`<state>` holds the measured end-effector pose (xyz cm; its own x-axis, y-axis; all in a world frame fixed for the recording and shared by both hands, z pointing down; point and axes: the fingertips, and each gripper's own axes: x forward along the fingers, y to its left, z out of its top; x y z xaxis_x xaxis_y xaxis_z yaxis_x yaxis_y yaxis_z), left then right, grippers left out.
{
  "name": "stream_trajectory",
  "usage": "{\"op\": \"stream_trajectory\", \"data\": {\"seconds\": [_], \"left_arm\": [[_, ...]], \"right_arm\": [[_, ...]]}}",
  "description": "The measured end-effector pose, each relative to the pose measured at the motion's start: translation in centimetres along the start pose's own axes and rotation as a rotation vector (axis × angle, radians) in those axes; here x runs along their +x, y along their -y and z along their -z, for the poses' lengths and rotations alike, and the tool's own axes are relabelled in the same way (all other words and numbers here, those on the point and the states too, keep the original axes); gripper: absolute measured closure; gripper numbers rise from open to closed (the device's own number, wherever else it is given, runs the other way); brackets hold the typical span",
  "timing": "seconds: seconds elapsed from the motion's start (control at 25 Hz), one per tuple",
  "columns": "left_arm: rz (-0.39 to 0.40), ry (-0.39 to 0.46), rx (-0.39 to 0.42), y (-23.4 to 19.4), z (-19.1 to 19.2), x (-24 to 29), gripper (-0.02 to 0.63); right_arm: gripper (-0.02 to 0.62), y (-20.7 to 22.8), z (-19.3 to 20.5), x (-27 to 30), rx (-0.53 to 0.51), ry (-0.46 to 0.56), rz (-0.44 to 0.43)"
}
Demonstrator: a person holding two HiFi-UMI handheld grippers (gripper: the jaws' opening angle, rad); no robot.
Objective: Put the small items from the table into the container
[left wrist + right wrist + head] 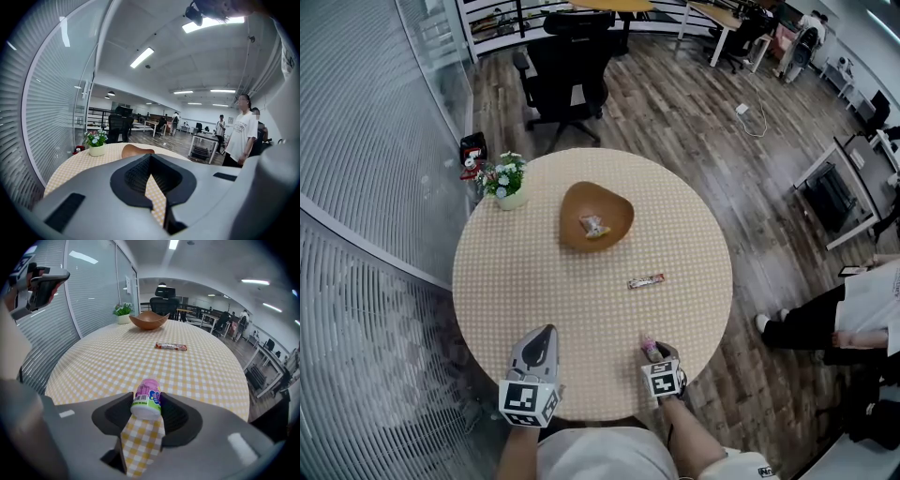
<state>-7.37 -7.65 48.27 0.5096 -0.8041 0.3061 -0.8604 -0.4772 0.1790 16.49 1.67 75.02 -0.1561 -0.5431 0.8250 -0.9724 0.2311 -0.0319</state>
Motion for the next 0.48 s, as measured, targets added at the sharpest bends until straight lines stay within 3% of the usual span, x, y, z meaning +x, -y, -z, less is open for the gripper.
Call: {"op": "stream_trajectory", "data": {"seconds": [0.2,0.48], "left_arm": [[0.004,-0.004,0.008,-0.2,0.0,1.4,0.604],[0.003,-0.006,0.006,-1.2,-0.3,4.2,0.604]], "right_arm": [[0.420,0.8,-5.8,-1.3,-0.006,0.094,-0.005],[0.420,0.6,-18.3,-2.6,-0.046,0.251,-0.044]]}}
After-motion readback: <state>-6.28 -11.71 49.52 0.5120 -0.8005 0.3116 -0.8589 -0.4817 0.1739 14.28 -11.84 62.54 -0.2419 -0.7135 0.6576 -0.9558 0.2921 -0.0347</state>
